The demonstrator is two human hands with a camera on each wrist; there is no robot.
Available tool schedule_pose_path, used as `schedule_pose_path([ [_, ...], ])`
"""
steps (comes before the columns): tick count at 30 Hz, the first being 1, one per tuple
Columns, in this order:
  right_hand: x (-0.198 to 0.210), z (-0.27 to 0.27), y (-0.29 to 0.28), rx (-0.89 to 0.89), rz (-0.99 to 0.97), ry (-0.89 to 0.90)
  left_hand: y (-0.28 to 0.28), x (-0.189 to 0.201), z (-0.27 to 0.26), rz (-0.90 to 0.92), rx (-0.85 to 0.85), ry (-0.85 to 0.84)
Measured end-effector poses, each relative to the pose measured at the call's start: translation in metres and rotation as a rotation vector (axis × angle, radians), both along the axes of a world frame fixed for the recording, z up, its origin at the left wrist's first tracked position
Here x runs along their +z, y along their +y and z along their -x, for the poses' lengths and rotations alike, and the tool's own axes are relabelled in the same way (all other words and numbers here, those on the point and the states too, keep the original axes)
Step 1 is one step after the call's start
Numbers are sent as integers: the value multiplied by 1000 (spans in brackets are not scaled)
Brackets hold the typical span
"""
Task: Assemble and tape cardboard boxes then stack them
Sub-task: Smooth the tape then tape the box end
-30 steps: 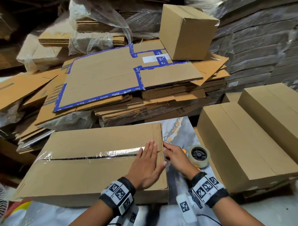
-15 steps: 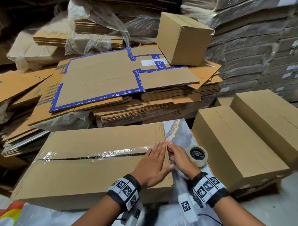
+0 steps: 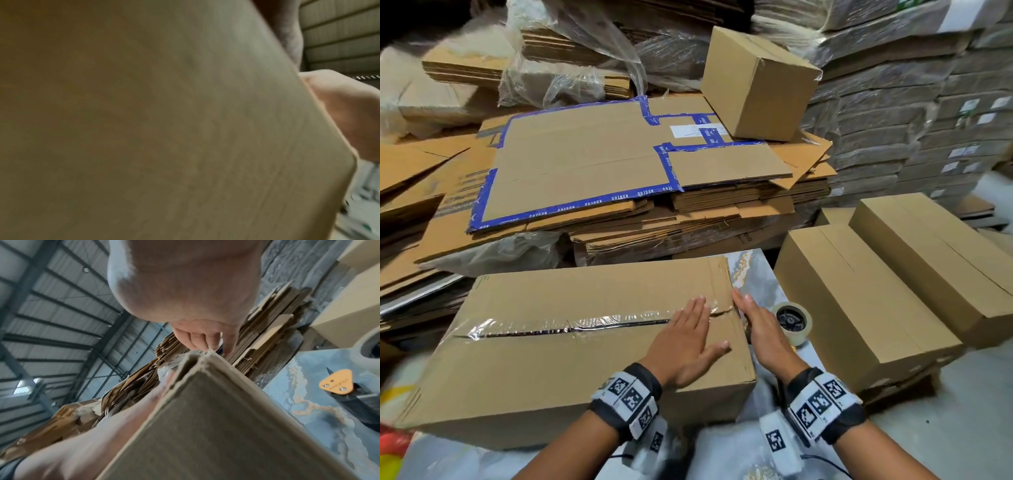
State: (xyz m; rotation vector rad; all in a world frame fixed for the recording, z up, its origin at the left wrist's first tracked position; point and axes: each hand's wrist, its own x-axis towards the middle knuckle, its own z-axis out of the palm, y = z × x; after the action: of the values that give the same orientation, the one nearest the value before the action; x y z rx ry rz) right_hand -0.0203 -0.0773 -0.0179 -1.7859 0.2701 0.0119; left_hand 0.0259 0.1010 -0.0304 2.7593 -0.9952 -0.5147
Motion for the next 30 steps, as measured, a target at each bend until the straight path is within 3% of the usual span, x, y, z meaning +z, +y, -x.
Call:
schedule_pose_path([
  [4,8,2,17,160,363,-68,35,-2,-3,-34,99,-21],
  [6,6,0,27,253,627,-58,50,-1,-3,-48,101,-15],
  [8,5,-3,40,305,761,-70,65,0,-5,-52,76,5],
  [18,7,-18,122,450,906,1,128,-5,-15,-66,93,-6],
  [30,5,-28,202,549,863,-7,233,-4,-21,-68,260,-27],
])
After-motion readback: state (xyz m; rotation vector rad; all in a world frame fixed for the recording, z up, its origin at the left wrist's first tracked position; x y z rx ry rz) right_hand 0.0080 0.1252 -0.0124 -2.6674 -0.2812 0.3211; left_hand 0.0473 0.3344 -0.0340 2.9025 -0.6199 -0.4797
